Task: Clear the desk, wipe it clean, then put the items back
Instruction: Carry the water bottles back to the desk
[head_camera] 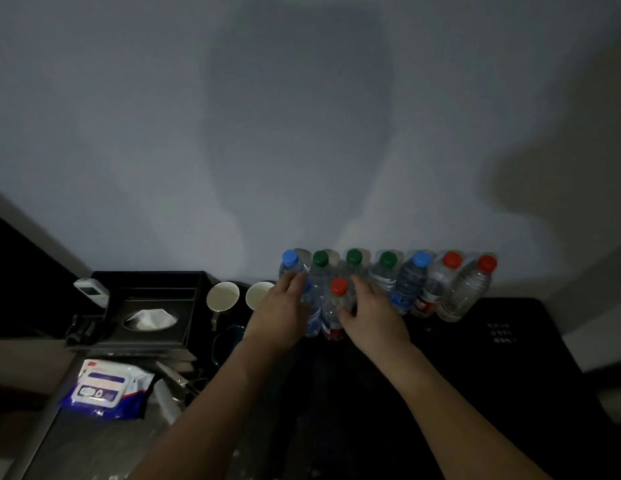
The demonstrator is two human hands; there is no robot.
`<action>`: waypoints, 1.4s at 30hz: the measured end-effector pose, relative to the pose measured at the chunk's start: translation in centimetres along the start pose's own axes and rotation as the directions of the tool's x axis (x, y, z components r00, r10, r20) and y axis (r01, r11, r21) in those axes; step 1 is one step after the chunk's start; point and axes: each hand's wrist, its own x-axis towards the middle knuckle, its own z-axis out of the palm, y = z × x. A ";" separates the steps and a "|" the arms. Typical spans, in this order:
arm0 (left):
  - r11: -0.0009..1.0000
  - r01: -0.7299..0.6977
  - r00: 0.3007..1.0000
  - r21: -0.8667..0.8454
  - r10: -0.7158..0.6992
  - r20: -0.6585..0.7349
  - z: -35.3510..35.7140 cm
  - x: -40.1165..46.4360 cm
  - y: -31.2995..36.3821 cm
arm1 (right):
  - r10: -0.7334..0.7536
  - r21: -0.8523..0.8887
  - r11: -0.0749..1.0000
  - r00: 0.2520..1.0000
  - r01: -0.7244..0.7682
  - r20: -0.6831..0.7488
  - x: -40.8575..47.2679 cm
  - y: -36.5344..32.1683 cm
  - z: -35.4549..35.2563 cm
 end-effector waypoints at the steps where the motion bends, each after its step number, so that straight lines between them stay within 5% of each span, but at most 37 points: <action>1: 1.000 0.004 1.000 0.006 -0.003 -0.023 -0.5 -1.3 0.4 | -0.022 -0.001 1.000 1.000 0.022 -0.014 -1.2 -0.2 -0.6; 8: 0.980 0.154 0.966 0.126 -0.123 -0.227 -3.1 -13.3 1.2 | -0.311 0.042 0.948 0.947 0.315 -0.079 -10.4 -2.5 -1.2; 13: 0.935 0.323 0.890 0.147 -0.247 -0.383 -6.1 -24.8 -1.0 | -0.478 0.097 0.876 0.877 0.473 0.044 -16.4 -7.7 2.6; 22: 0.709 0.704 0.540 0.030 -0.507 -0.672 -15.1 -48.6 -10.3 | -0.778 0.184 0.620 0.568 0.763 0.267 -29.5 -26.2 12.6; 30: 0.457 0.882 0.203 -0.117 -0.593 -0.779 -22.0 -72.0 -19.8 | -0.866 0.361 0.452 0.303 0.816 0.398 -45.3 -44.1 24.6; 42: 0.290 0.919 -0.010 -0.267 -0.659 -0.752 -27.7 -88.0 -34.5 | -0.857 0.423 0.361 0.116 0.831 0.503 -55.3 -61.1 38.4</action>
